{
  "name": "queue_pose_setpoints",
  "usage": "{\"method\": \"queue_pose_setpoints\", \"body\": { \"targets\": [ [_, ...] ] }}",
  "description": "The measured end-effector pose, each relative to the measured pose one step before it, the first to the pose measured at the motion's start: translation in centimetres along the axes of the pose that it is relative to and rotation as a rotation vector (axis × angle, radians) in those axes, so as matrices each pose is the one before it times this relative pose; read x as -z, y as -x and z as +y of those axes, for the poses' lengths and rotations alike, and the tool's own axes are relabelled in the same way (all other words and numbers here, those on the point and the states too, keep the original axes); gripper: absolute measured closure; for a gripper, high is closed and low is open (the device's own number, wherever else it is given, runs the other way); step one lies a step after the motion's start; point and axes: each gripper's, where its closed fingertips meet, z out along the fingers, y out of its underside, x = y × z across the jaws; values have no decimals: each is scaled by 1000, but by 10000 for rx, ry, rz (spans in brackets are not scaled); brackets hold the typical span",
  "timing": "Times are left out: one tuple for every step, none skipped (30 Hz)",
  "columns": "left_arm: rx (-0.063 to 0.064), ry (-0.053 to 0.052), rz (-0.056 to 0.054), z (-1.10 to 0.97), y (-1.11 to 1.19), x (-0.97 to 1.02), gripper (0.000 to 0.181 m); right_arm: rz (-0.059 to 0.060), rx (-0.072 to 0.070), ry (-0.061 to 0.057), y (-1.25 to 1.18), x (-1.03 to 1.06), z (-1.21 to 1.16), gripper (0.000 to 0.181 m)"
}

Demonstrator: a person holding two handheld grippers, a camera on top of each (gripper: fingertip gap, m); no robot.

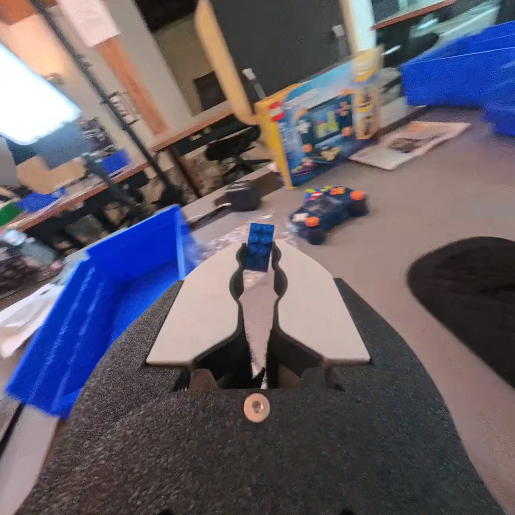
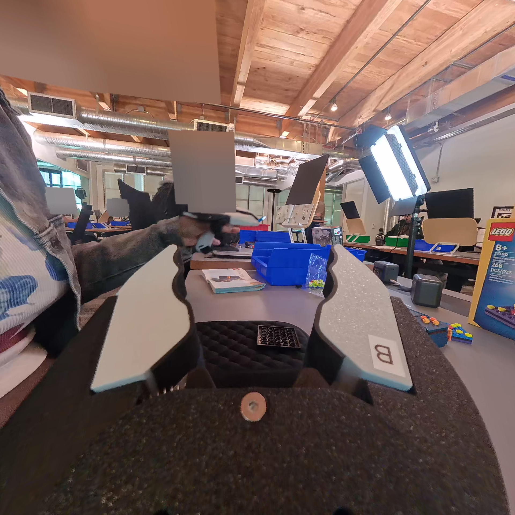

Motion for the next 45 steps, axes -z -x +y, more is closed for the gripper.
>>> {"method": "queue_pose_setpoints", "body": {
  "targets": [
    [173,310,-908,752,3674,-419,166,-3,21,44,10,-24,83,83],
    [290,401,-558,975,3071,-935,166,-9,20,43,26,-32,73,83],
    [423,462,-213,1002,2150,-1160,165,11,18,46,-4,-14,81,83],
    [426,255,16,594,1601,-1216,165,18,24,42,-17,-21,66,83],
    [409,-47,101,103,1128,-1060,150,15,41,37,3,-6,49,83],
    [475,-144,131,-153,600,-790,113,41,52,37,-43,10,52,83],
    [409,117,24,34,505,-613,81,55,52,39,-75,2,48,83],
    [146,274,-47,151,205,-305,66,33,45,42,-41,5,52,83],
    [-168,29,20,-114,-259,-5,57,25,36,39,-42,13,56,83],
    [-293,-346,5,-523,-606,215,55,28,27,29,-43,-3,46,83],
    [-316,-584,2,-810,-856,353,55,10,16,23,-9,-2,27,83],
    [-286,-621,56,-955,-1151,496,56,-1,25,11,5,6,2,82],
    [-259,-671,363,-1127,-1933,518,58,2,13,-16,7,11,-33,82],
    [-247,-738,751,-1252,-2706,502,64,5,-7,-24,-13,10,-32,82],
    [-204,-667,974,-1176,-3294,335,73,28,-9,0,-55,22,4,82],
    [-20,-437,1077,-840,-3633,7,84,16,-14,20,-50,-7,50,82],
    [199,-105,1136,-274,-3801,-439,94,-13,-6,35,16,-21,67,82],
    [298,316,1078,452,-3644,-928,97,-14,20,59,32,-25,103,82],
    [126,522,1192,934,-3624,-1171,98,-13,39,60,45,-41,88,82],
    [-272,644,1268,1260,-3387,-1347,95,-22,42,39,71,-38,62,82],
    [-614,609,795,1156,-2294,-1546,95,-12,29,40,43,-16,66,82],
    [-1028,536,696,1118,-1788,-1503,92,-25,6,19,50,-13,34,82],
    [-1258,546,784,1141,-1573,-1355,88,-25,-13,-8,33,-2,-10,82],
    [-841,452,489,919,-767,-1192,92,-22,-17,2,25,-13,10,82],
    [-242,449,645,874,-536,-995,92,-35,-15,2,45,0,15,82],
    [174,488,580,928,-134,-750,94,-39,-4,3,79,-16,9,82],
    [349,334,710,671,-220,-489,94,-37,10,29,68,-22,41,82],
    [500,12,694,166,-50,-304,96,-13,29,43,37,-33,77,82],
    [448,128,503,258,71,-195,95,-13,33,28,43,-21,37,82],
    [577,368,465,608,91,-355,95,-8,27,9,28,-10,4,82],
    [977,436,538,559,-98,-468,96,3,17,4,9,14,-1,82],
    [578,49,361,-41,24,-196,99,19,15,6,-31,13,4,81],
    [-112,-101,-40,-8,79,112,102,20,21,13,-28,15,13,81],
    [-320,-190,-176,-35,-36,126,105,15,27,17,-22,2,13,81],
    [-153,-292,-188,-108,-163,139,110,13,26,20,-1,-8,30,81],
    [-14,-468,-291,-333,-150,388,129,0,25,28,17,-2,40,81],
    [166,-693,-621,-508,334,638,129,-4,21,17,16,-6,27,81],
    [332,-836,-770,-689,629,1008,129,-3,14,10,10,-8,17,81],
    [441,-972,-631,-938,596,1376,130,4,7,18,3,-11,31,81],
    [546,-1137,-934,-1311,1166,1726,130,10,4,9,-19,-2,16,81],
    [556,-1145,-1274,-1537,1884,2008,130,7,2,7,-16,-13,17,81],
    [526,-1006,-1734,-1603,2902,2219,130,7,1,17,-21,-18,24,81],
    [266,-705,-1886,-1544,3532,2174,130,2,4,8,1,-6,15,81],
    [-15,-350,-1962,-1264,4097,1793,130,-11,7,1,19,-3,1,81],
    [-308,51,-1778,-817,4239,1192,130,-5,8,16,4,-9,28,81]
  ]
}}
